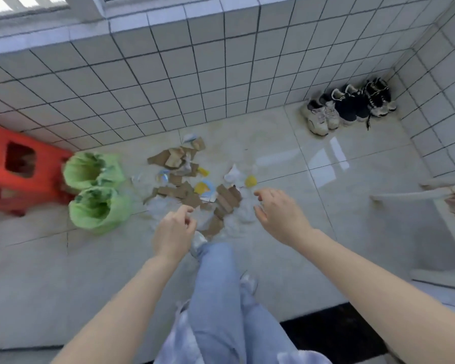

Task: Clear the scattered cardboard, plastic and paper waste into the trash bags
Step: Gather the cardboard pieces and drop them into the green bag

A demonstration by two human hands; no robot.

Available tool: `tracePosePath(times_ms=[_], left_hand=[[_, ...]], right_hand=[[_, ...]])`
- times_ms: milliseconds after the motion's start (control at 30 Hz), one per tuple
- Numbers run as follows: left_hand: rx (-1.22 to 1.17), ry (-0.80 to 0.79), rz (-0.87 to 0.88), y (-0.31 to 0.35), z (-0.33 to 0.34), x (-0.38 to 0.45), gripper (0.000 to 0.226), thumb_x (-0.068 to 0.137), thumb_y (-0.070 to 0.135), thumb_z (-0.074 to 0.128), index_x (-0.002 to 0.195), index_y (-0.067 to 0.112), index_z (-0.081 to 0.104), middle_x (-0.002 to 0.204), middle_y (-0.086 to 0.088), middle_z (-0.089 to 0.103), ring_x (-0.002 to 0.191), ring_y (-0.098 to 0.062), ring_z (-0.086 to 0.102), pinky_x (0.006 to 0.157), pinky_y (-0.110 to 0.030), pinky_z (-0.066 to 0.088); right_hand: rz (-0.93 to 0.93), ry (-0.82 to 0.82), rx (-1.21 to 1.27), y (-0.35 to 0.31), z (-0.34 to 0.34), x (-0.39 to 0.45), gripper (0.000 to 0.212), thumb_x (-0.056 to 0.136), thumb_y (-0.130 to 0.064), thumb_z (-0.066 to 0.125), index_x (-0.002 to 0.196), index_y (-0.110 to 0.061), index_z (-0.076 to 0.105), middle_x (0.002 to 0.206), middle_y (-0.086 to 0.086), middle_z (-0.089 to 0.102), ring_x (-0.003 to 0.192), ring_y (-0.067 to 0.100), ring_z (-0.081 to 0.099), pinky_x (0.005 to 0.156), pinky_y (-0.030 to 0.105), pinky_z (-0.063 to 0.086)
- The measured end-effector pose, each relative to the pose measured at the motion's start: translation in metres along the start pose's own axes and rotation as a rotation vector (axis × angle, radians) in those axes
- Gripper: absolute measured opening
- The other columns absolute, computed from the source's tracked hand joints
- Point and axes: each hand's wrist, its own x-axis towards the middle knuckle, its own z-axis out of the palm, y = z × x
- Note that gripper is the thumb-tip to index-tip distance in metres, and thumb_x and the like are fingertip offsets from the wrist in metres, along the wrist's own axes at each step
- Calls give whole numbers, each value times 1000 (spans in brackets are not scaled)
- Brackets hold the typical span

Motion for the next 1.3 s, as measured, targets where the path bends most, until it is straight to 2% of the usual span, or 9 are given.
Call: tracePosePath(times_ms=[133, 267, 433, 667, 767, 900, 1067, 1167, 1300], left_hand=[[-37, -4, -81, -24, -7, 4, 28, 88, 17, 51, 114, 18, 61, 82, -2, 65, 86, -24, 57, 72, -36, 47], [-59, -18, -129, -50, -13, 21, 29, 89, 17, 49, 115, 16, 61, 89, -5, 66, 92, -25, 55, 74, -37, 48], [-73, -46, -160, -93, -27, 52, 29, 89, 17, 48, 116, 16, 60, 95, -6, 66, 95, -26, 56, 73, -34, 45], [-109, -132, -215, -189, -46, 99, 27, 89, 15, 50, 113, 14, 62, 89, -5, 68, 94, -29, 57, 75, -36, 47], [-58, -205, -233, -237, -37, 112, 27, 88, 14, 50, 113, 13, 62, 93, -5, 70, 99, -29, 58, 77, -34, 45], [7, -340, -279, -295, 1, 123, 30, 87, 17, 50, 116, 17, 61, 99, -2, 69, 103, -27, 58, 77, -33, 46], [89, -462, -239, -343, 78, 152, 33, 87, 23, 49, 118, 27, 56, 96, 9, 65, 97, -21, 58, 72, -30, 45], [93, -479, -192, -361, 133, 179, 33, 87, 23, 48, 119, 28, 55, 101, 10, 61, 98, -16, 56, 72, -28, 43], [89, -541, -134, -391, 225, 217, 33, 88, 24, 49, 120, 25, 55, 108, 8, 58, 105, -15, 53, 79, -29, 46]], right_hand=[[-31, -43, 9, -20, 17, 12, 33, 96, -27, 43, 123, -11, 51, 114, 6, 60, 105, 28, 53, 87, 38, 45], [-24, -89, 11, -38, 33, 29, 28, 96, -27, 42, 117, -11, 51, 108, 5, 60, 99, 26, 53, 83, 37, 45], [21, -146, 4, -73, 58, 61, 29, 97, -27, 41, 120, -12, 49, 110, 3, 58, 103, 24, 50, 85, 36, 45], [235, -285, 114, -144, 128, 109, 37, 98, -26, 39, 131, -11, 42, 121, 5, 55, 112, 24, 47, 90, 33, 41], [350, -336, 169, -166, 171, 125, 39, 98, -28, 41, 133, -11, 41, 126, 5, 52, 116, 24, 47, 92, 34, 42], [441, -393, 191, -171, 234, 141, 35, 97, -26, 42, 128, -10, 43, 120, 8, 54, 108, 25, 52, 87, 36, 45], [565, -406, 283, -140, 316, 174, 35, 96, -23, 44, 129, -10, 45, 121, 5, 55, 112, 23, 52, 92, 34, 44], [537, -441, 259, -106, 374, 196, 29, 95, -23, 45, 120, -8, 48, 112, 5, 56, 105, 25, 54, 88, 37, 45], [406, -525, 177, -55, 464, 225, 29, 96, -26, 45, 120, -11, 48, 120, 4, 55, 110, 24, 51, 88, 34, 45]])
